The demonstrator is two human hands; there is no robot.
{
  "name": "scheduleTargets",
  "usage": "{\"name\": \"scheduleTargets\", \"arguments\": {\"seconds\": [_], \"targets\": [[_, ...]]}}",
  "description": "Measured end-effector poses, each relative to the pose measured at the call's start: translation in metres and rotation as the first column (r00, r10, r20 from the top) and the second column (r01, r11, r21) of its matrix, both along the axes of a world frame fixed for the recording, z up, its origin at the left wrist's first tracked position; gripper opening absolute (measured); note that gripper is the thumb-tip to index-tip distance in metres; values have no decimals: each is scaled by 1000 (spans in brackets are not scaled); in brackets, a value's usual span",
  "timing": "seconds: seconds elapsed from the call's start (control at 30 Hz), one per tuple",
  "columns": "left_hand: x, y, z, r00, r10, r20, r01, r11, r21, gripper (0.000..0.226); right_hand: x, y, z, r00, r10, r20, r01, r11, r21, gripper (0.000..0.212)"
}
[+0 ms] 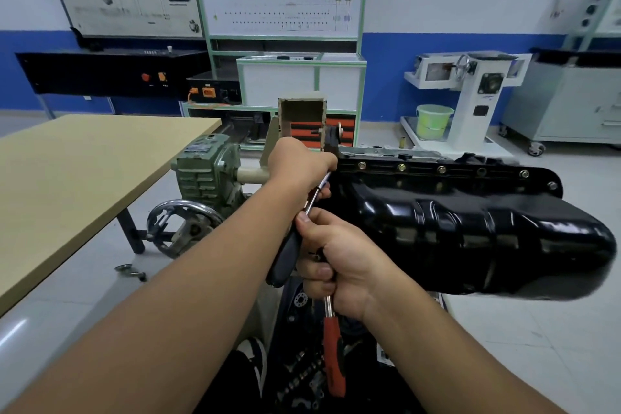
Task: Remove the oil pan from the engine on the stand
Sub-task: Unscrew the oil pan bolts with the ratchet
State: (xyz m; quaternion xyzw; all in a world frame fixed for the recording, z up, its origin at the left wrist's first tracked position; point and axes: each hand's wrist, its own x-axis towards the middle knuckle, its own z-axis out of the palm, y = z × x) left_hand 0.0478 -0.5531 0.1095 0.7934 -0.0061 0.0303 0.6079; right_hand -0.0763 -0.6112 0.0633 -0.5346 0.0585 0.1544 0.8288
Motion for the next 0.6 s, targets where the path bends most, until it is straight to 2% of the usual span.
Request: {"name": "scheduleTargets", "arguments": {"seconds": [0.2, 0.6], "targets": [[-2, -1, 6, 999, -30, -33, 30, 1000, 6, 21, 4, -9, 10, 995, 77, -65, -70, 992, 101, 26], [-13, -5, 16, 999, -20, -29, 20, 1000, -18, 26, 2, -17, 21, 985, 142, -98, -143, 990, -5, 27]]}}
